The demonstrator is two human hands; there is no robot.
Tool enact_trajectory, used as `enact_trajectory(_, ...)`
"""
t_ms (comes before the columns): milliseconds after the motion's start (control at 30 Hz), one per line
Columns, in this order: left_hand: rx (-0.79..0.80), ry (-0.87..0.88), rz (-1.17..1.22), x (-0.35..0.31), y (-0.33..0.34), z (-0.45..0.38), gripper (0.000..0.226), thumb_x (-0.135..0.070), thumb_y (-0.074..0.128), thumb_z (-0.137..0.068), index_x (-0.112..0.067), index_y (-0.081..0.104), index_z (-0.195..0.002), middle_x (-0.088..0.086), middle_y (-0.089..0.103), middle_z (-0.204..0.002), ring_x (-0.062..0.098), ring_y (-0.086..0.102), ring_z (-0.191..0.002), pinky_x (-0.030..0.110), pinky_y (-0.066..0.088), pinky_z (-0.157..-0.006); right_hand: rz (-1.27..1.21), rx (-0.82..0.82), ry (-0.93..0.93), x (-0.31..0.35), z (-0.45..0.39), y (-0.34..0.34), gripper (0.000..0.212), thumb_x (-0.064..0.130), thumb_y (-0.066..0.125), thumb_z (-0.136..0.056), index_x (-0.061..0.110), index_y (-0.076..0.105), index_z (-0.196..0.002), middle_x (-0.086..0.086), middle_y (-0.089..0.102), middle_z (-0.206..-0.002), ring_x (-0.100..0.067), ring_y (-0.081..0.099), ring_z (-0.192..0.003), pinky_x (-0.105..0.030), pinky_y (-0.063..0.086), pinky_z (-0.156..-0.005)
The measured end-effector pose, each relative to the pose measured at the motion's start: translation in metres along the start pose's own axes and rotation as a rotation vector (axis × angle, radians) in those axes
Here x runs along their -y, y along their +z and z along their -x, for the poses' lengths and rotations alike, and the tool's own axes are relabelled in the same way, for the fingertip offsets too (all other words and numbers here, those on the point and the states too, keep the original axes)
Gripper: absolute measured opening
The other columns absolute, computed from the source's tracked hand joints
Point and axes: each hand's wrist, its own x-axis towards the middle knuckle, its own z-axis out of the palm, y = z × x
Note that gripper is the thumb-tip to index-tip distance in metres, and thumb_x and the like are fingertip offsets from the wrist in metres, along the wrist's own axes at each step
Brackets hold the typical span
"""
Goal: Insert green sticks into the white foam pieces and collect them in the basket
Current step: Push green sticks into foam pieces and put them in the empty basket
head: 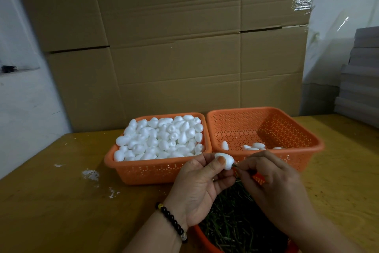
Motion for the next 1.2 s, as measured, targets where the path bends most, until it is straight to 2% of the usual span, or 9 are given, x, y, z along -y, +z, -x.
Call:
enact_trajectory(100, 0.004, -0.001, -0.004, 0.0002, 0.0003, 0.0001, 0.034, -0.014, 0.072, -0.07, -0.001, 0.063, -0.1, 0.01, 0.069, -0.084, 0.014, 0.065, -0.071, 0.026, 0.055, -0.062, 0.003, -0.002, 0.003, 0.0003, -0.0001, 0.0006, 0.004, 0.013, 0.072, -0.081, 0.011, 0.069, -0.079, 0.006, 0.063, -0.081, -0.001, 0.058, -0.072, -0.012, 0.048, -0.073)
enact_trajectory(167, 0.004, -0.002, -0.004, 0.0001, 0.0004, 0.0002, 0.035, -0.014, 0.072, -0.07, -0.001, 0.063, -0.1, 0.01, 0.069, -0.084, 0.014, 0.065, -0.072, 0.027, 0.056, -0.062, 0.015, 0.005, 0.005, 0.0015, -0.0008, 0.0, 0.004, 0.015, 0.071, -0.079, 0.012, 0.068, -0.079, 0.007, 0.064, -0.08, 0.001, 0.057, -0.072, -0.008, 0.046, -0.071)
enact_trajectory(300, 0.001, 0.0, -0.015, -0.0002, 0.0005, 0.0003, 0.034, -0.014, 0.072, -0.07, 0.0, 0.063, -0.101, 0.011, 0.069, -0.084, 0.015, 0.066, -0.072, 0.027, 0.056, -0.063, 0.022, -0.006, 0.022, 0.0035, -0.0018, -0.0003, 0.006, 0.015, 0.073, -0.081, 0.011, 0.069, -0.077, 0.007, 0.067, -0.078, -0.002, 0.061, -0.067, -0.014, 0.048, -0.062)
enact_trajectory(367, 0.003, 0.0, -0.023, -0.0001, 0.0003, 0.0001, 0.033, -0.014, 0.071, -0.072, 0.0, 0.063, -0.102, 0.011, 0.069, -0.085, 0.015, 0.066, -0.073, 0.028, 0.056, -0.064, 0.007, -0.004, 0.023, 0.0036, -0.0018, -0.0001, 0.007, 0.01, 0.076, -0.074, 0.01, 0.069, -0.077, 0.006, 0.068, -0.079, -0.004, 0.063, -0.066, -0.018, 0.05, -0.062)
enact_trajectory(467, -0.004, -0.004, -0.03, 0.0003, 0.0003, -0.0004, 0.033, -0.014, 0.07, -0.074, 0.0, 0.063, -0.102, 0.011, 0.069, -0.085, 0.015, 0.066, -0.074, 0.028, 0.056, -0.065, -0.007, 0.002, 0.023, 0.0034, -0.0023, 0.0002, 0.009, 0.007, 0.078, -0.076, 0.01, 0.069, -0.076, 0.007, 0.068, -0.079, -0.001, 0.063, -0.069, -0.014, 0.05, -0.065)
enact_trajectory(633, -0.006, -0.003, -0.032, 0.0001, 0.0009, -0.0007, 0.032, -0.016, 0.07, -0.074, 0.0, 0.063, -0.101, 0.011, 0.068, -0.086, 0.015, 0.065, -0.074, 0.027, 0.056, -0.064, -0.039, 0.021, 0.015, 0.0042, -0.0031, -0.0002, 0.008, 0.019, 0.068, -0.079, 0.011, 0.068, -0.077, 0.008, 0.067, -0.081, 0.001, 0.061, -0.075, -0.008, 0.048, -0.07)
enact_trajectory(800, -0.01, 0.0, -0.02, 0.0007, 0.0021, -0.0009, 0.03, -0.015, 0.068, -0.075, 0.0, 0.063, -0.101, 0.011, 0.069, -0.085, 0.017, 0.065, -0.075, 0.028, 0.056, -0.064, -0.035, 0.033, 0.024, 0.0025, -0.0026, -0.0002, 0.005, 0.016, 0.068, -0.079, 0.011, 0.068, -0.08, 0.007, 0.065, -0.082, -0.001, 0.062, -0.074, -0.015, 0.049, -0.07)
enact_trajectory(1067, 0.004, 0.003, -0.01, 0.0003, 0.0012, -0.0003, 0.026, -0.015, 0.069, -0.073, -0.002, 0.065, -0.096, 0.01, 0.07, -0.083, 0.016, 0.066, -0.073, 0.027, 0.056, -0.064, -0.006, 0.057, 0.01, 0.0038, -0.0034, 0.0014, 0.008, 0.021, 0.064, -0.086, 0.013, 0.066, -0.083, 0.009, 0.062, -0.083, -0.005, 0.064, -0.078, -0.013, 0.047, -0.08)
enact_trajectory(1200, 0.005, 0.003, -0.004, 0.0003, 0.0005, -0.0013, 0.03, -0.016, 0.069, -0.074, -0.001, 0.064, -0.099, 0.01, 0.07, -0.083, 0.014, 0.067, -0.072, 0.027, 0.056, -0.064, 0.01, 0.061, 0.022, 0.0045, -0.0033, 0.0013, 0.004, 0.015, 0.067, -0.086, 0.012, 0.066, -0.084, 0.006, 0.063, -0.084, -0.013, 0.066, -0.078, -0.023, 0.049, -0.073)
